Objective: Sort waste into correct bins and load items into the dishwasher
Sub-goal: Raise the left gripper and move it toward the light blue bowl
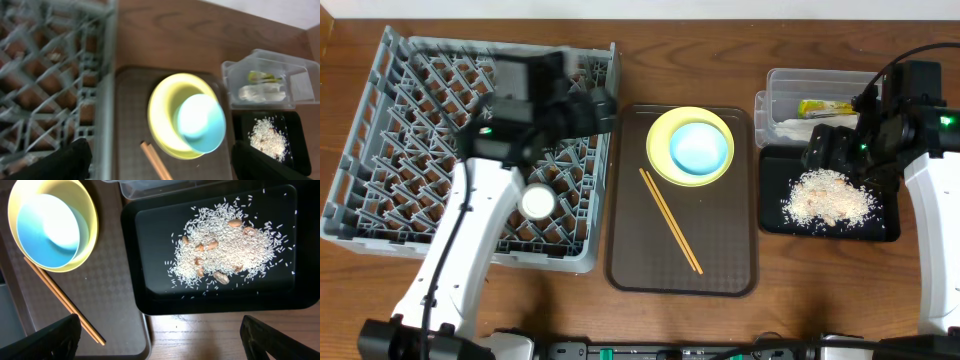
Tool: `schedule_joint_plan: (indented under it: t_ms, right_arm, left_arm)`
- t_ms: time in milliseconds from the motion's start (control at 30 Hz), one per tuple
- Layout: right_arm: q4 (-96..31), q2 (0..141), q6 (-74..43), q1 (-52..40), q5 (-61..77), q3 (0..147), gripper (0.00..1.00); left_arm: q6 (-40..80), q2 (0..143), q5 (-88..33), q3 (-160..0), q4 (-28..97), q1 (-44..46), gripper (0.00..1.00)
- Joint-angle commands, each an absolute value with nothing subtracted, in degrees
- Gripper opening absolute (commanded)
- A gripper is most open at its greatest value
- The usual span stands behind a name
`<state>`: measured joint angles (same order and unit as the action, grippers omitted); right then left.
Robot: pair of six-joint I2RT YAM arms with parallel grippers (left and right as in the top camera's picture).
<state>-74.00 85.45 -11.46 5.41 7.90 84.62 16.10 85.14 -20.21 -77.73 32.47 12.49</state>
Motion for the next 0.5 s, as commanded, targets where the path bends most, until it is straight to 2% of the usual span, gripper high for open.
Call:
schedule_joint_plan:
  t_ms: [0, 300, 467]
  right_arm:
    - [-74.22, 85.30, -10.61, 5.56, 7.94, 84.58, 0.99]
    - [-75.66, 85.30, -10.66, 5.63, 5.61, 84.58, 0.99]
    - [-75.70, 85.30, -10.66, 5.61, 5.34, 84.58, 0.99]
  left_arm:
    - [14.57, 88.64, -12.62, -84.01, 34.04, 16.69, 0.92]
    - [8.78, 102.15, -11.99, -93.80, 36.71, 27.20, 0.92]
    - [2.66, 107.74, -4.23, -93.78, 36.34, 34.63, 0.92]
